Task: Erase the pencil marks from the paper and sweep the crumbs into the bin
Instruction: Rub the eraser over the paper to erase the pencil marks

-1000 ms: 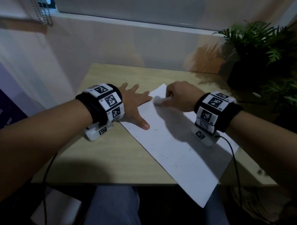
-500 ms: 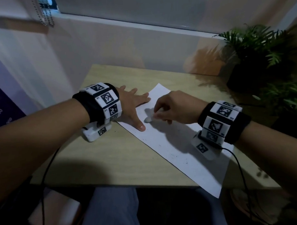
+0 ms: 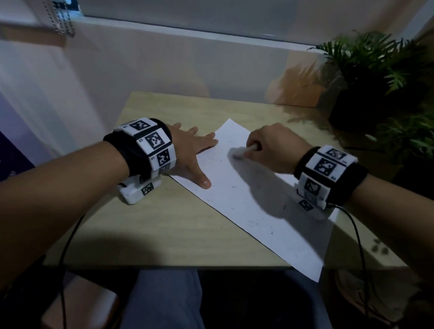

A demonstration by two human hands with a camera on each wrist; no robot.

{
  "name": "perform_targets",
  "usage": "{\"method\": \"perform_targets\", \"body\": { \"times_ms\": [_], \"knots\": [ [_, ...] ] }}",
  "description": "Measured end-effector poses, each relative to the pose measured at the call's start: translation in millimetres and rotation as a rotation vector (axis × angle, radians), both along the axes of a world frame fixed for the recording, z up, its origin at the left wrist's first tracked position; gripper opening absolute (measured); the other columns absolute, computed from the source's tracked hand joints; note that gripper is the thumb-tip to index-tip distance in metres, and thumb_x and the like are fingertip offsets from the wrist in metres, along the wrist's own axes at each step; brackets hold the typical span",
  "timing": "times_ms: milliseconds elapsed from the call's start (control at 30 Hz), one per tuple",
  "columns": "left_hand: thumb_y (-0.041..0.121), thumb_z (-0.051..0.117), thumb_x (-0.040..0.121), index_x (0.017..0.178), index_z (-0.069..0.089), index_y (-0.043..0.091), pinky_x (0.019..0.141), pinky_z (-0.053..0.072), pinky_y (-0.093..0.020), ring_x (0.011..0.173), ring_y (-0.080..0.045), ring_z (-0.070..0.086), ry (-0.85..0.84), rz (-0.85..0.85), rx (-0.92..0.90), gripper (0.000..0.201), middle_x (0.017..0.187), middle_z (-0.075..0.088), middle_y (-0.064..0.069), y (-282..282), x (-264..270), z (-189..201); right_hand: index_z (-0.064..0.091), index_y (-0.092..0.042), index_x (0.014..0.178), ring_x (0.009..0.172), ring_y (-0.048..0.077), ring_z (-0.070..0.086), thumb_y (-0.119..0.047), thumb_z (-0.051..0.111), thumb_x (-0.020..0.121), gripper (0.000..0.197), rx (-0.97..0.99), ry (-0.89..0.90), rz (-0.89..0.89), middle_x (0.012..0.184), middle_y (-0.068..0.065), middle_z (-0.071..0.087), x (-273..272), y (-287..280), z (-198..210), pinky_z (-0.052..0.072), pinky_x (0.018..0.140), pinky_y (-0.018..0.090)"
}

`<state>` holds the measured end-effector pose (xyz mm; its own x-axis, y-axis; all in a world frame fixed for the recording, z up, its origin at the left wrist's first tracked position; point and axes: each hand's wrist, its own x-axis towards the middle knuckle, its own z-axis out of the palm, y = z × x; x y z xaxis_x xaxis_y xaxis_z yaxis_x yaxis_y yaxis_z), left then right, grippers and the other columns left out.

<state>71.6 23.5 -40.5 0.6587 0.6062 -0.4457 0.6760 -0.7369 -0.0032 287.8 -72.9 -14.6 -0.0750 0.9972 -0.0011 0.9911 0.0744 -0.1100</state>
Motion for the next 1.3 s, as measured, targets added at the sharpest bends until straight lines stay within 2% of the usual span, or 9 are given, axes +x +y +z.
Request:
{"method": "perform_targets", "body": {
  "times_ms": [167,367,533,633,733,900,1067,1233,1300],
  "knots": [
    [0.091,0.058,0.067,0.161,-0.008,0.037,0.122,-0.012,-0.044,0.155,-0.017,-0.016,-0.004,0.033,-0.01,0.126,0.164,-0.019,0.022,-5.3,0.5,5.6,0.069,-0.017,0.09,0.07,0.019,0.055,-0.04,0.059,0.092,0.025,-0.05,0.054,0.202,0.077,-0.002,0.065,-26.8,-19.6,-1.4,0.044,0.066,0.033],
    [0.096,0.043,0.069,0.161,-0.009,0.037,0.121,-0.014,-0.047,0.154,-0.019,-0.019,0.011,-0.011,0.047,0.121,0.166,-0.017,0.018,-10.2,-2.2,7.8,0.064,-0.017,0.081,0.073,0.027,0.058,-0.045,0.054,0.091,0.032,0.024,-0.018,-0.024,0.078,0.003,0.064,-6.9,1.0,-6.7,0.047,0.062,0.035],
    [0.106,0.03,0.056,0.159,-0.012,0.038,0.123,-0.014,-0.051,0.155,-0.02,-0.016,0.019,-0.049,0.06,0.13,0.166,-0.017,0.019,-0.2,-4.2,-1.8,0.067,-0.018,0.086,0.071,0.017,0.058,-0.053,0.056,0.089,0.037,-0.063,0.131,0.191,0.078,-0.004,0.066,-37.9,-17.9,-8.3,0.047,0.067,0.033],
    [0.108,0.026,0.051,0.159,-0.011,0.039,0.123,-0.015,-0.051,0.155,-0.02,-0.015,0.02,-0.052,0.074,0.133,0.166,-0.015,0.019,0.4,-2.8,-3.7,0.072,-0.017,0.09,0.08,0.021,0.061,-0.049,0.061,0.086,0.034,-0.052,0.109,0.101,0.086,0.0,0.07,-22.8,6.6,-1.0,0.046,0.068,0.032],
    [0.108,0.03,0.052,0.159,-0.011,0.04,0.122,-0.016,-0.051,0.155,-0.018,-0.016,0.017,-0.021,0.069,0.134,0.166,-0.014,0.02,0.1,-2.1,-3.2,0.066,-0.014,0.083,0.075,0.027,0.06,-0.05,0.056,0.088,0.037,0.014,0.025,0.006,0.08,0.005,0.066,-20.6,15.4,-6.5,0.043,0.06,0.033],
    [0.099,0.049,0.061,0.159,-0.015,0.035,0.123,-0.015,-0.048,0.156,-0.019,-0.013,0.027,0.028,0.06,0.133,0.17,-0.005,0.007,-8.3,1.1,6.5,0.069,-0.017,0.091,0.071,0.017,0.056,-0.047,0.058,0.092,0.033,-0.081,0.119,0.235,0.078,-0.003,0.065,-44.0,-2.5,-10.5,0.044,0.064,0.033],
    [0.103,0.043,0.058,0.154,-0.028,0.037,0.123,-0.013,-0.048,0.156,-0.022,-0.01,0.006,0.071,0.093,0.137,0.169,-0.005,-0.006,-12.2,0.1,6.0,0.067,-0.017,0.089,0.078,0.023,0.057,-0.039,0.057,0.094,0.024,0.003,0.005,0.028,0.091,0.005,0.068,-11.8,32.2,-9.6,0.043,0.065,0.033],
    [0.104,0.042,0.057,0.153,-0.032,0.034,0.123,-0.014,-0.045,0.156,-0.02,-0.01,0.006,0.057,0.085,0.14,0.169,-0.002,-0.008,-8.0,-0.7,2.2,0.07,-0.015,0.098,0.075,0.017,0.054,-0.039,0.058,0.095,0.027,-0.082,0.083,0.236,0.085,-0.001,0.066,-34.9,17.4,-8.5,0.036,0.067,0.029],
    [0.103,0.044,0.059,0.153,-0.031,0.034,0.121,-0.015,-0.042,0.156,-0.021,-0.011,0.004,0.062,0.088,0.138,0.169,-0.003,-0.007,-9.8,-0.2,3.7,0.071,-0.016,0.1,0.081,0.02,0.058,-0.039,0.06,0.094,0.026,-0.092,0.069,0.183,0.09,0.001,0.067,-24.9,31.1,-4.8,0.04,0.069,0.029]
  ]
}}
